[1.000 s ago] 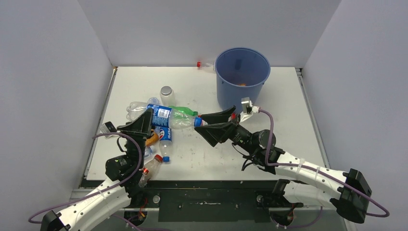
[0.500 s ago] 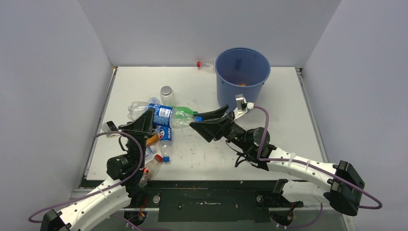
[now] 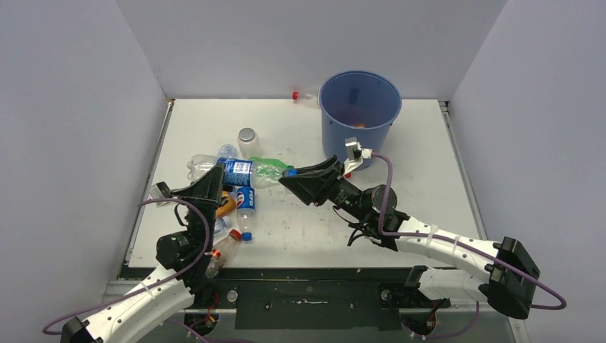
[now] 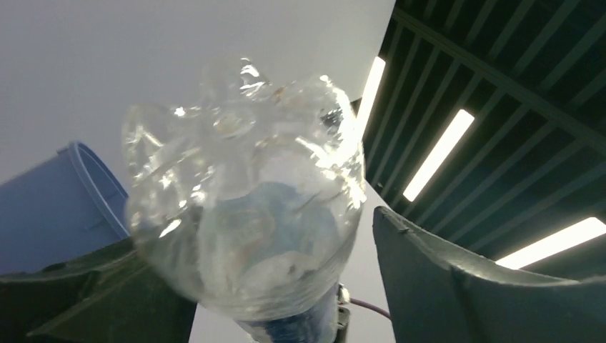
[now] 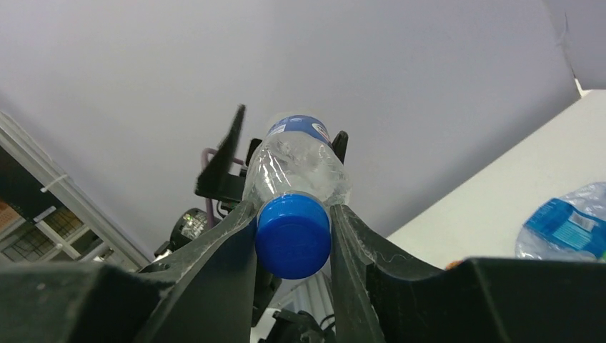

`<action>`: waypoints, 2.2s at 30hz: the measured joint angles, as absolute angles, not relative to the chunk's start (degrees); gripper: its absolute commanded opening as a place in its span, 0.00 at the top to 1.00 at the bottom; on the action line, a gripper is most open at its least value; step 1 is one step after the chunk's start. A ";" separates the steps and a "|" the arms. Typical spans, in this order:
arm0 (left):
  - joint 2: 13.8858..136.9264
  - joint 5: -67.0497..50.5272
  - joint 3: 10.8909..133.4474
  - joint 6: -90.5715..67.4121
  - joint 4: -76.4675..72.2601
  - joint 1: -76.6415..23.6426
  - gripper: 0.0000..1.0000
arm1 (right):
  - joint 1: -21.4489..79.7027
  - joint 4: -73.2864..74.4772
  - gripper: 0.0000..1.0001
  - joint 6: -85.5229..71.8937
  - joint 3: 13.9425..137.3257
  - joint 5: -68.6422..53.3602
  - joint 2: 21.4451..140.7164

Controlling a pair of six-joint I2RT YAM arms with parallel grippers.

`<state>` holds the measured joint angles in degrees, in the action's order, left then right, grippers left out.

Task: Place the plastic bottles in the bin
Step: Place the plastic bottle in the trash bin.

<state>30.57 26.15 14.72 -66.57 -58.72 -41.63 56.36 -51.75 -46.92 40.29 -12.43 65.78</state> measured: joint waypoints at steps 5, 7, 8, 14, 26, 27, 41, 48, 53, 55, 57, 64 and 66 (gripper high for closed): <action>25.58 25.28 14.74 -65.30 -52.01 -41.93 0.04 | 56.36 -41.28 0.95 -43.57 41.71 -12.36 61.41; 22.31 25.78 14.98 -63.11 -47.03 -41.95 0.04 | 56.53 -32.86 0.95 -39.94 44.80 -11.22 58.22; 20.34 26.37 15.51 -61.34 -43.57 -41.95 0.04 | 56.62 -27.57 0.95 -37.63 47.27 -9.93 56.49; 13.54 36.53 25.91 -45.39 -23.62 -41.95 0.04 | 56.69 3.16 0.95 -24.34 69.95 6.02 51.64; 22.00 41.98 31.92 -20.03 -9.87 -41.91 0.04 | 50.89 30.13 0.95 -15.14 91.05 38.54 66.13; 21.63 41.71 31.59 -19.53 -8.93 -41.91 0.04 | 48.86 30.55 0.95 -15.16 90.98 37.60 67.57; 15.62 43.00 29.06 -9.76 -7.57 -42.24 0.04 | 26.59 30.72 0.95 -18.72 92.75 14.20 83.46; 16.95 38.70 29.06 -11.68 -2.76 -39.75 0.04 | 25.82 32.08 0.95 -18.41 97.84 6.72 92.36; 16.97 36.34 29.06 -13.13 -1.39 -39.64 0.04 | 24.45 34.11 0.95 -18.41 97.89 3.66 96.49; 17.08 35.70 29.06 -13.32 -1.19 -39.64 0.04 | 24.29 34.44 0.94 -18.50 98.00 3.01 97.93; 17.32 35.18 29.06 -13.47 -0.97 -39.64 0.04 | 24.16 34.59 0.71 -18.44 98.50 2.55 99.22; 18.65 33.30 29.06 -14.17 0.08 -39.62 0.04 | 23.62 35.29 0.20 -18.90 102.04 0.54 101.16; 19.07 32.82 29.06 -14.28 0.27 -39.62 0.04 | 23.62 35.38 0.18 -18.98 103.20 0.16 101.16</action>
